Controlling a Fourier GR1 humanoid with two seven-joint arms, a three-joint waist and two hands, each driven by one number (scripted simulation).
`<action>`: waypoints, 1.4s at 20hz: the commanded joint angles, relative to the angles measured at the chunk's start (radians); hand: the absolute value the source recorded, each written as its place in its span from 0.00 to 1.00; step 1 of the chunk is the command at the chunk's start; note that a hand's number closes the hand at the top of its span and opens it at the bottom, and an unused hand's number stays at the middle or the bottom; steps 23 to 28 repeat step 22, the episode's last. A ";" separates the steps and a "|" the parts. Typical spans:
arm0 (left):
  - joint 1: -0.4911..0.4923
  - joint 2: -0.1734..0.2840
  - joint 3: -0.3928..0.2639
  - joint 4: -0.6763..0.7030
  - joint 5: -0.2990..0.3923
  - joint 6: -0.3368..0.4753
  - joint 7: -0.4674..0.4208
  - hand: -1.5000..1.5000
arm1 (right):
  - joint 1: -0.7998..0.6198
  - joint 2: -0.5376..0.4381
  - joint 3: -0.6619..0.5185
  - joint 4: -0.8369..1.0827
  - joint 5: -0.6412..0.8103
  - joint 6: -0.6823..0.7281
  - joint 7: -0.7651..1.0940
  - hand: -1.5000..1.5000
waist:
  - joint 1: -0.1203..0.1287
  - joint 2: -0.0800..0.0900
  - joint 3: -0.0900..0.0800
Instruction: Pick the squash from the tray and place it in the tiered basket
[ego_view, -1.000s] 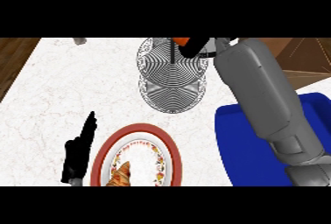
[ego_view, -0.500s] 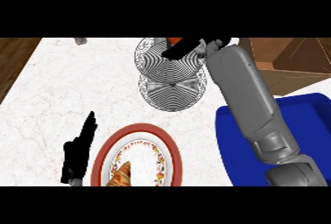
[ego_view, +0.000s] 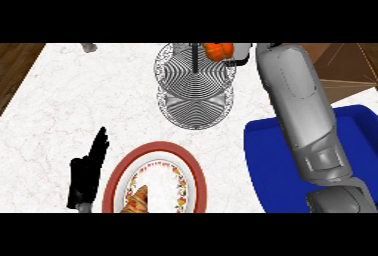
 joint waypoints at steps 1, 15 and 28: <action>0.023 -0.006 0.008 0.019 0.012 -0.012 -0.022 0.50 | 0.035 -0.087 -0.068 -0.026 -0.004 -0.087 -0.024 0.00 | -0.008 0.003 -0.002; 0.066 -0.020 0.008 -0.004 -0.010 0.012 -0.028 0.50 | 0.275 -0.598 -0.354 -0.096 -0.272 0.327 0.039 0.00 | -0.021 0.001 -0.001; 0.066 -0.023 -0.011 -0.025 -0.034 0.007 -0.034 0.50 | 0.422 -0.805 -0.472 0.066 -0.398 0.613 -0.112 0.00 | -0.006 0.005 0.000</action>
